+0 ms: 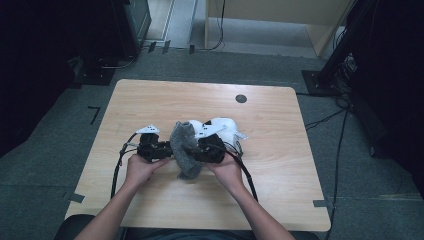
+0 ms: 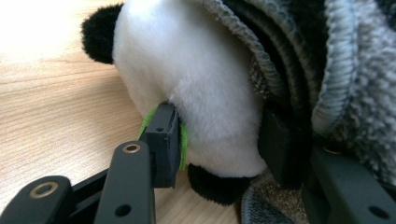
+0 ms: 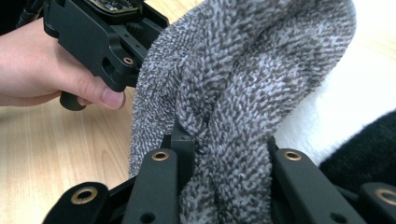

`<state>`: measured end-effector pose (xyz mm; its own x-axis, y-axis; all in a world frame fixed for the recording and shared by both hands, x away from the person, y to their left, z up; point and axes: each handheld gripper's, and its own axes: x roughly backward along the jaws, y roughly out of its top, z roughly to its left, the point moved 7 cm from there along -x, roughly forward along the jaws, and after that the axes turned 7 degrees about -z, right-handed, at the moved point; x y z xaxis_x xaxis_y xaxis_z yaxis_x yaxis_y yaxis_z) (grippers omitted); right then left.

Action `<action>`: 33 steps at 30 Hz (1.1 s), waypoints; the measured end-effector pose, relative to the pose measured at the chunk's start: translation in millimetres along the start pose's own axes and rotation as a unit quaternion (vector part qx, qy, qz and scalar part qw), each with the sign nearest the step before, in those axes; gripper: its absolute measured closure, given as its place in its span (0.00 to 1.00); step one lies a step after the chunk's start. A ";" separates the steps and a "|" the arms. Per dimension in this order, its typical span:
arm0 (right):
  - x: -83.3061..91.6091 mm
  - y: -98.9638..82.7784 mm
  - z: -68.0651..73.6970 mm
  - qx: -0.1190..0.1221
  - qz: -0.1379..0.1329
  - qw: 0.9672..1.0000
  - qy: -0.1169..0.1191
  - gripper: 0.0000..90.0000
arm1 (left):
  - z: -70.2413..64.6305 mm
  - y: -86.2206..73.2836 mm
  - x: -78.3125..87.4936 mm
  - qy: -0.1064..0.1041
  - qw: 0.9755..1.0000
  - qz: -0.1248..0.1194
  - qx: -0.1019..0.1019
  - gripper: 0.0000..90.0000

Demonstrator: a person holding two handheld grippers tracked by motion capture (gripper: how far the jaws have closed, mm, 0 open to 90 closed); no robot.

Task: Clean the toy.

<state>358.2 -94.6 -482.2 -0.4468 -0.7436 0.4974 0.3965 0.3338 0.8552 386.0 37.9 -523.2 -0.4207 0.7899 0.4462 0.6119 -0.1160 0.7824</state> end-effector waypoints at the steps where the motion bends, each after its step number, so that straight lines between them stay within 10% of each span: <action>1: 0.0 -0.8 -1.7 -0.004 -0.001 1.000 0.002 0.80 | 0.1 0.0 -0.6 0.000 1.000 0.000 0.000 0.59; 11: 22.4 -0.3 -18.4 0.008 0.009 0.999 -0.045 0.79 | -1.3 0.8 -2.7 0.001 1.000 0.002 -0.006 0.59; 33: 94.1 -0.6 -73.6 -0.050 -0.037 0.992 -0.108 0.77 | 0.7 6.2 -3.8 -0.003 1.000 0.003 -0.004 0.61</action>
<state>375.0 -207.4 -446.6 -0.6354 -0.6183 0.4625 0.4287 0.2157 0.8773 391.8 34.6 -520.3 -0.4121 0.7931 0.4485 0.6100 -0.1255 0.7824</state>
